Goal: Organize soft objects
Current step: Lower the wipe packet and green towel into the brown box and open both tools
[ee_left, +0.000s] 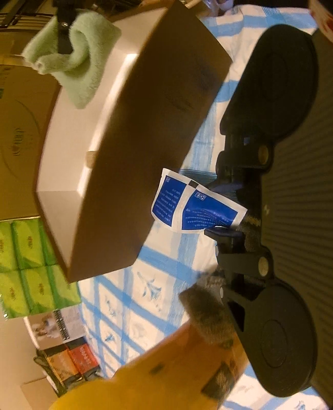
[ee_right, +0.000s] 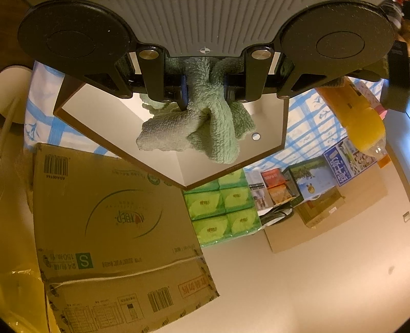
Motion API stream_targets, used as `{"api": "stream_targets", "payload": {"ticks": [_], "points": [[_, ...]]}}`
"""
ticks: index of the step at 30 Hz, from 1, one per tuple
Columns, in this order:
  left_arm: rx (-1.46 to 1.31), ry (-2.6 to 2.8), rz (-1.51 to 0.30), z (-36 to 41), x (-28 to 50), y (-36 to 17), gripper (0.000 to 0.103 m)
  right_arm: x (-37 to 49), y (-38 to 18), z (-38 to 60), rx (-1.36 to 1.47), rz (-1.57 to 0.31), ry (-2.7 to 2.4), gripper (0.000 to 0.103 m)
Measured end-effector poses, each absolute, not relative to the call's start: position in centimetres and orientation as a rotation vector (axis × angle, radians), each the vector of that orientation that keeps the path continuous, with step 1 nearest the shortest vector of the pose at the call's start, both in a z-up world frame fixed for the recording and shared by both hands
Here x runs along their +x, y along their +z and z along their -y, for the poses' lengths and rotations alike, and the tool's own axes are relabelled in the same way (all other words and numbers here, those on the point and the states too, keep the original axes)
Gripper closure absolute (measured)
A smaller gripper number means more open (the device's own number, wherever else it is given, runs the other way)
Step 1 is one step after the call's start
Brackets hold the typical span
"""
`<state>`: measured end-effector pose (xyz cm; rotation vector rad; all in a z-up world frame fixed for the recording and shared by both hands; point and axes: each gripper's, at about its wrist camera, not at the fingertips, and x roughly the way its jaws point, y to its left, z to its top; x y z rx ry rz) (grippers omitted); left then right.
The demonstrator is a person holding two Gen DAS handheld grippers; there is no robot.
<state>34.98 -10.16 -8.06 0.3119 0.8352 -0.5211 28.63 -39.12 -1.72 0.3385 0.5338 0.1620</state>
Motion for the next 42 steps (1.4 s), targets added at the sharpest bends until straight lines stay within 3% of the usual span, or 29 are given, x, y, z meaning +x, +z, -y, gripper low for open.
{"api": "stream_targets", "payload": {"ticks": [10, 20, 25, 30, 42], "points": [[0.256, -0.514, -0.706, 10.5, 33.8, -1.8, 0.076, 28.5, -0.3, 39.1, 0.328, -0.497, 0.171, 0.078], [0.212, -0.582, -0.629, 15.6, 35.2, 2.0, 0.076, 28.9, 0.1, 39.4, 0.318, -0.486, 0.168, 0.078], [0.193, -0.595, -0.628, 18.3, 36.7, 2.2, 0.070, 29.2, -0.1, 39.9, 0.317, -0.485, 0.153, 0.078], [0.181, -0.583, -0.680, 20.0, 38.9, 1.1, 0.050, 29.8, -0.4, 40.4, 0.315, -0.489, 0.138, 0.078], [0.212, -0.523, -0.741, 19.4, 39.3, -0.8, 0.047, 31.6, -1.1, 40.6, 0.307, -0.495, 0.125, 0.074]]}}
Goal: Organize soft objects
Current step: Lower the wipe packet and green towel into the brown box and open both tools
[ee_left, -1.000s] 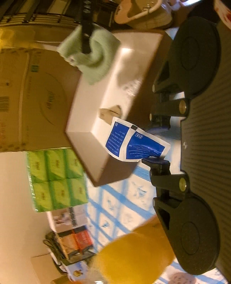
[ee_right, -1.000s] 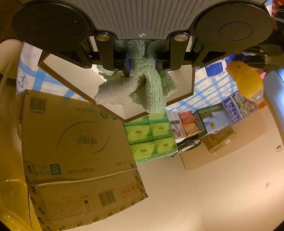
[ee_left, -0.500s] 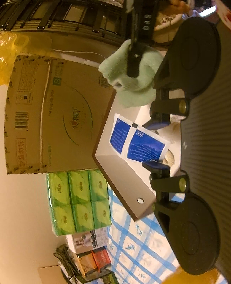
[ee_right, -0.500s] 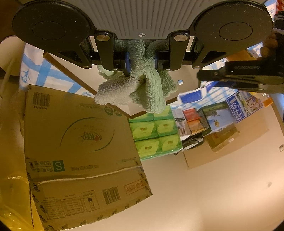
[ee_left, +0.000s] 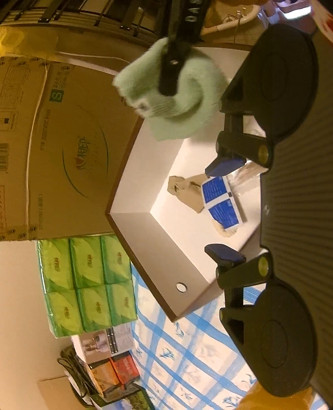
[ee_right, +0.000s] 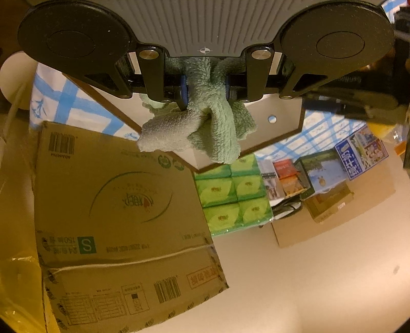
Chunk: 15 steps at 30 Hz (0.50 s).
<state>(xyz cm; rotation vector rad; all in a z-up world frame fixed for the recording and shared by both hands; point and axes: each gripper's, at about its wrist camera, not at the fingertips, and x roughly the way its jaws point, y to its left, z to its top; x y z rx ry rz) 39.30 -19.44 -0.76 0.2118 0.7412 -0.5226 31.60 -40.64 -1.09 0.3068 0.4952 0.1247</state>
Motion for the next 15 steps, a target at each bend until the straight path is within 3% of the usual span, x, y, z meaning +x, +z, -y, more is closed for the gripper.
{"api": "stream_targets", "payload": {"ticks": [2, 4, 15], "points": [[0.204, -0.514, -0.749, 19.1, 39.3, -0.8, 0.046, 32.2, -0.8, 40.5, 0.303, -0.474, 0.120, 0.049], [0.201, -0.511, -0.750, 18.8, 39.2, -0.7, 0.045, 32.5, -0.4, 40.3, 0.297, -0.450, 0.096, 0.037], [0.196, -0.512, -0.744, 18.1, 38.4, 0.2, 0.045, 32.0, -1.2, 39.7, 0.270, -0.569, 0.092, 0.037]]}}
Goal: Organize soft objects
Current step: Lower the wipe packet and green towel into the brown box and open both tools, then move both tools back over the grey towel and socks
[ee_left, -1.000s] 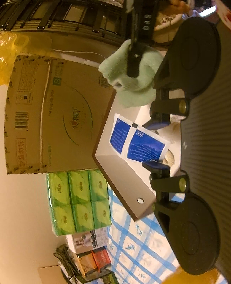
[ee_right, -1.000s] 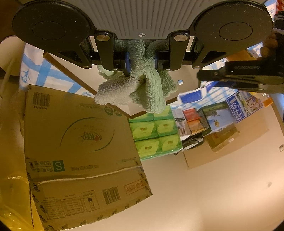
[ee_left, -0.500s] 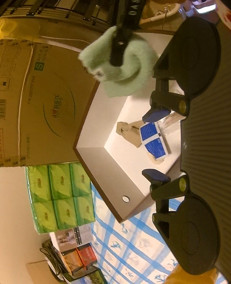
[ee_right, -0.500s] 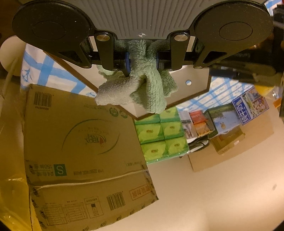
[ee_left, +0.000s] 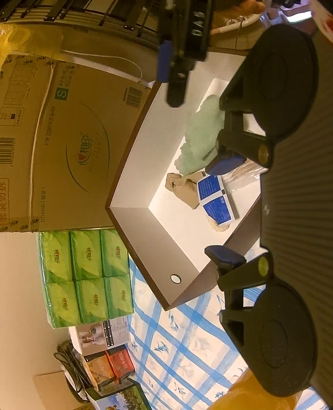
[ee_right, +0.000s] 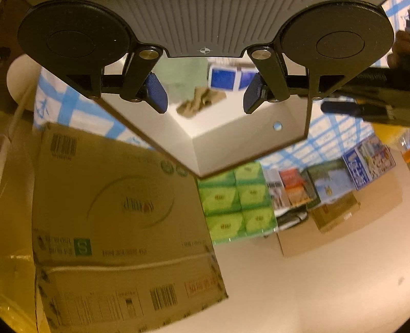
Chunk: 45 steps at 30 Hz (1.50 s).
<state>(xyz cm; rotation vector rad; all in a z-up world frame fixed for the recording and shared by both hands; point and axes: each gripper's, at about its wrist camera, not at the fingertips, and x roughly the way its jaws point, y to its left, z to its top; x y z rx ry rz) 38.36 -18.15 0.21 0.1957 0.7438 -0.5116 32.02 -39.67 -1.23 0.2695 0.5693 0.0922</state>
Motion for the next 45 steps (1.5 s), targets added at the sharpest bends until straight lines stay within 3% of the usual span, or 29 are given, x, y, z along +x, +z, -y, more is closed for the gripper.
{"api": "stream_targets", "payload": {"ticks": [20, 34, 45], "points": [[0.176, -0.445, -0.798, 14.4, 32.3, 1.6, 0.045, 26.8, 0.5, 37.5, 0.316, -0.615, 0.104, 0.037], [0.122, -0.213, -0.789, 3.5, 24.5, 3.1, 0.045, 19.8, 2.5, 31.3, 0.315, -0.614, 0.275, 0.037], [0.052, -0.092, -0.836, -2.2, 20.5, 1.5, 0.045, 17.9, -0.7, 26.2, 0.266, -0.737, 0.381, 0.038]]}}
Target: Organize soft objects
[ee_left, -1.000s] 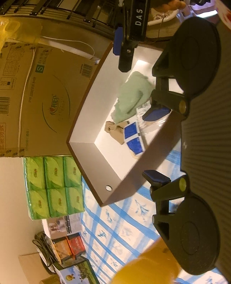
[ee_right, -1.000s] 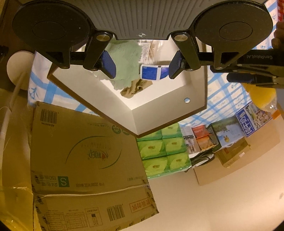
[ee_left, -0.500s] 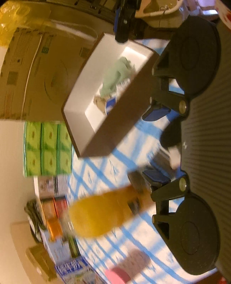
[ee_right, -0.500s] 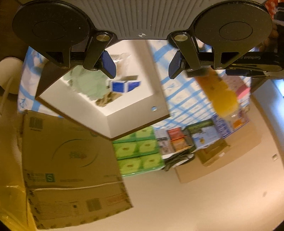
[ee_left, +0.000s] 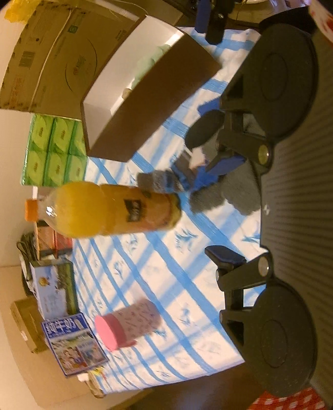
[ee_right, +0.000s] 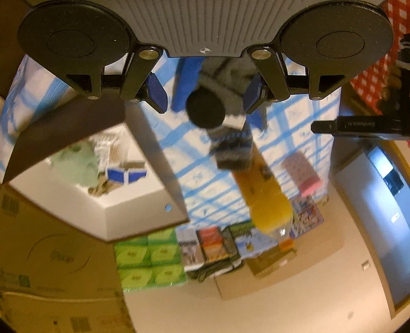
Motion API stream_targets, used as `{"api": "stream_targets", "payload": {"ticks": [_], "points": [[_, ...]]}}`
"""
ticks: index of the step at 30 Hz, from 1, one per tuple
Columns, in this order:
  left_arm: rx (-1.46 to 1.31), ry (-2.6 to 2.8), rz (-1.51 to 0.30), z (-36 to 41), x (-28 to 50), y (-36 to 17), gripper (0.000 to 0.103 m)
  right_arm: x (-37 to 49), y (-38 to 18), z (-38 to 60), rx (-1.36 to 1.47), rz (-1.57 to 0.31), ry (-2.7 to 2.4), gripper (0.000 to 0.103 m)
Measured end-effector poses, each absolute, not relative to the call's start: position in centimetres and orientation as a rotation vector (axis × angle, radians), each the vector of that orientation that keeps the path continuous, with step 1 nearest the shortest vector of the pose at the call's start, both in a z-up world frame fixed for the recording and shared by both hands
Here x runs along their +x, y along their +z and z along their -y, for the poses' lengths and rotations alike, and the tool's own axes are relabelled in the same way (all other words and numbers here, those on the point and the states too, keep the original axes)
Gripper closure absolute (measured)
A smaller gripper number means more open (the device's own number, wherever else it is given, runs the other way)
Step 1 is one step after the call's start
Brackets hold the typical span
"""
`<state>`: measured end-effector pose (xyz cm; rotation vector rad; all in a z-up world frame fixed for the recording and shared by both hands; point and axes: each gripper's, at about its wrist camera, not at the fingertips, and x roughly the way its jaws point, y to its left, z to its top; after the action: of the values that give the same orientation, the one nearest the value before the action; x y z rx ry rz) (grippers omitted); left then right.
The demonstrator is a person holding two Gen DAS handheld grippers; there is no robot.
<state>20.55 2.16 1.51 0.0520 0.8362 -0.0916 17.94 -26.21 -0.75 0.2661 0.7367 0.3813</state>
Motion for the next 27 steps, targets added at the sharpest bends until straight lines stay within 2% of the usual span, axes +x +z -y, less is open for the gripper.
{"api": "stream_targets", "payload": {"ticks": [15, 27], "points": [[-0.004, -0.110, -0.946, -1.6, 19.9, -3.4, 0.045, 18.5, -5.7, 23.6, 0.203, -0.856, 0.385, 0.038], [-0.044, -0.088, -0.975, -1.5, 22.3, -6.0, 0.045, 21.9, -7.8, 22.3, 0.190, -0.840, 0.379, 0.038]]}}
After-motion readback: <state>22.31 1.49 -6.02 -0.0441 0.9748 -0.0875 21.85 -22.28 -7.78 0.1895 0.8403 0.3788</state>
